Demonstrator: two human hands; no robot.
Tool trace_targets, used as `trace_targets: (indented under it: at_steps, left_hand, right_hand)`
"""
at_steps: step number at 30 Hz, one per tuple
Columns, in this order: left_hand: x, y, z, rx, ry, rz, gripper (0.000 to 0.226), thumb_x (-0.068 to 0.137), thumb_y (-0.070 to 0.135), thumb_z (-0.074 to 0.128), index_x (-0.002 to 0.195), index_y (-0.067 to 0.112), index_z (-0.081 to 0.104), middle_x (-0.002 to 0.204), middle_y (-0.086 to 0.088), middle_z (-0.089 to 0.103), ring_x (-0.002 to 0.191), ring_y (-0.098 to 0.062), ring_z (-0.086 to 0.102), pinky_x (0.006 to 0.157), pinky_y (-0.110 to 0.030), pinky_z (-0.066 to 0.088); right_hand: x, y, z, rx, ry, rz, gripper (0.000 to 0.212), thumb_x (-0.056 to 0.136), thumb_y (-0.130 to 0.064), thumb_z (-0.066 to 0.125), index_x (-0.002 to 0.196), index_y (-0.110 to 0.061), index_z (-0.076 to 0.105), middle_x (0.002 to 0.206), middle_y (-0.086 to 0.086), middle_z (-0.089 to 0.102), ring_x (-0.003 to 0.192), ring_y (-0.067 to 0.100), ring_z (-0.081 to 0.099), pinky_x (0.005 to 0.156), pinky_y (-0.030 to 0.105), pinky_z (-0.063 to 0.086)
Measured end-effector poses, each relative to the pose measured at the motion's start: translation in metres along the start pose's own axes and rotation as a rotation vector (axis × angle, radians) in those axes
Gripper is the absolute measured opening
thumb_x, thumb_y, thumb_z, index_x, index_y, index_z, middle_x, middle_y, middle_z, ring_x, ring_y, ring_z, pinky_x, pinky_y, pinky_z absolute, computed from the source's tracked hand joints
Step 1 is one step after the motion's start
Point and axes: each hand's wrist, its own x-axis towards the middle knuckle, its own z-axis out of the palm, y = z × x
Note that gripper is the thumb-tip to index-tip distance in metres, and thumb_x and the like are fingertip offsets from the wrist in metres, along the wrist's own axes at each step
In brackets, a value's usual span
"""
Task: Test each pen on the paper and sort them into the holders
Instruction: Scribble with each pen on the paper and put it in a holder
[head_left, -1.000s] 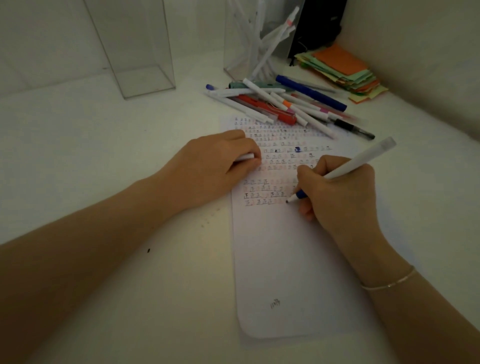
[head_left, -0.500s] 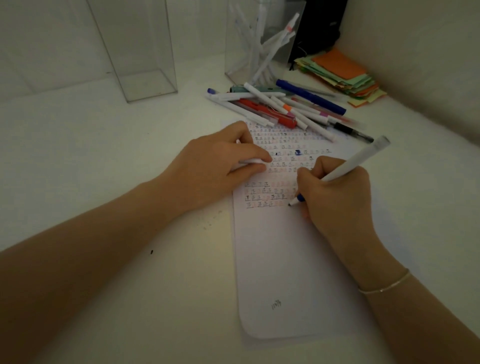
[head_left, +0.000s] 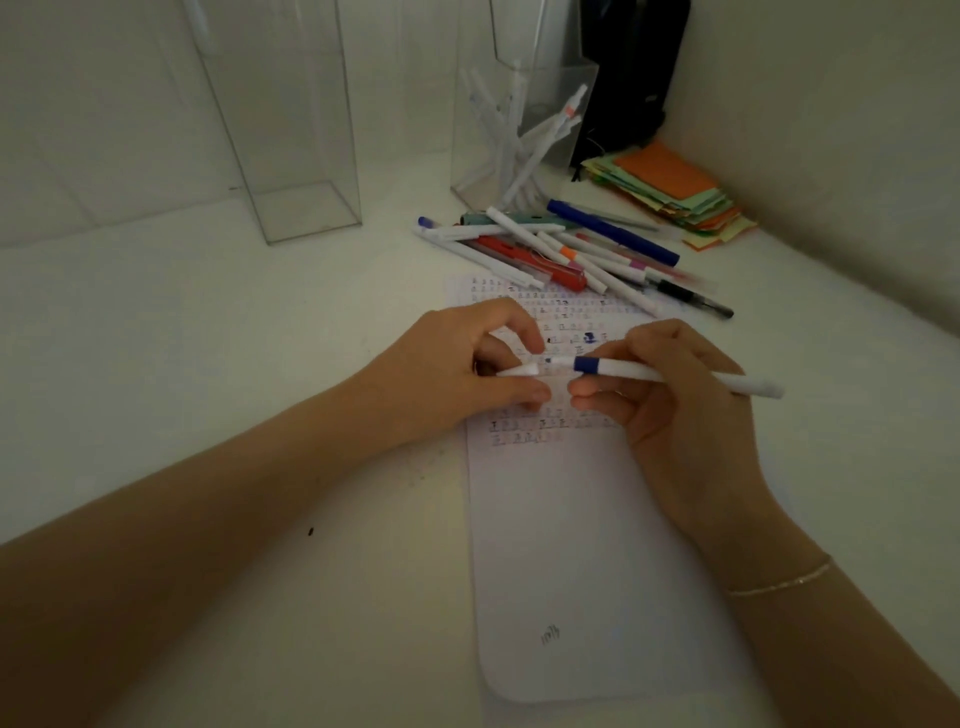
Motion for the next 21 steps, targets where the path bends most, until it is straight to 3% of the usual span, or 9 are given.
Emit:
trace_targets:
  at_steps: [5, 10, 15, 21]
  left_hand:
    - [0.0004, -0.0001, 0.0007, 0.021, 0.007, 0.014, 0.018, 0.076, 0.029, 0.073, 0.085, 0.023, 0.059, 0.07, 0.016, 0.07, 0.063, -0.004, 0.062, 0.062, -0.01, 0.043]
    - [0.0007, 0.0013, -0.0003, -0.03, 0.021, -0.009, 0.018, 0.077, 0.029, 0.073, 0.086, 0.021, 0.06, 0.073, 0.018, 0.069, 0.068, 0.002, 0.064, 0.058, -0.007, 0.042]
    - [-0.0003, 0.0011, -0.0019, -0.022, 0.054, 0.037, 0.016, 0.075, 0.03, 0.073, 0.085, 0.021, 0.065, 0.066, 0.02, 0.066, 0.059, 0.0, 0.056, 0.057, -0.009, 0.04]
    - [0.002, -0.002, -0.0011, -0.088, 0.115, 0.033, 0.01, 0.074, 0.027, 0.074, 0.081, 0.026, 0.067, 0.073, 0.007, 0.067, 0.066, -0.014, 0.058, 0.061, -0.022, 0.046]
  right_hand:
    - [-0.0003, 0.0018, 0.0004, -0.179, -0.004, -0.028, 0.022, 0.089, -0.007, 0.052, 0.069, -0.002, 0.059, 0.061, 0.009, 0.066, 0.049, 0.021, 0.062, 0.052, 0.026, 0.055]
    - [-0.0001, 0.0013, -0.0026, -0.073, 0.035, -0.047, 0.033, 0.091, -0.005, 0.049, 0.06, -0.006, 0.062, 0.056, 0.009, 0.062, 0.044, 0.02, 0.056, 0.046, 0.022, 0.049]
    - [0.0011, 0.0014, -0.0029, -0.239, -0.023, 0.003, 0.013, 0.08, -0.016, 0.061, 0.073, -0.005, 0.062, 0.059, 0.009, 0.066, 0.047, 0.016, 0.06, 0.048, 0.022, 0.05]
    - [0.0018, -0.0024, -0.0038, -0.002, -0.049, 0.083, 0.028, 0.076, -0.023, 0.056, 0.068, 0.0, 0.071, 0.075, 0.019, 0.071, 0.055, 0.024, 0.067, 0.052, 0.026, 0.056]
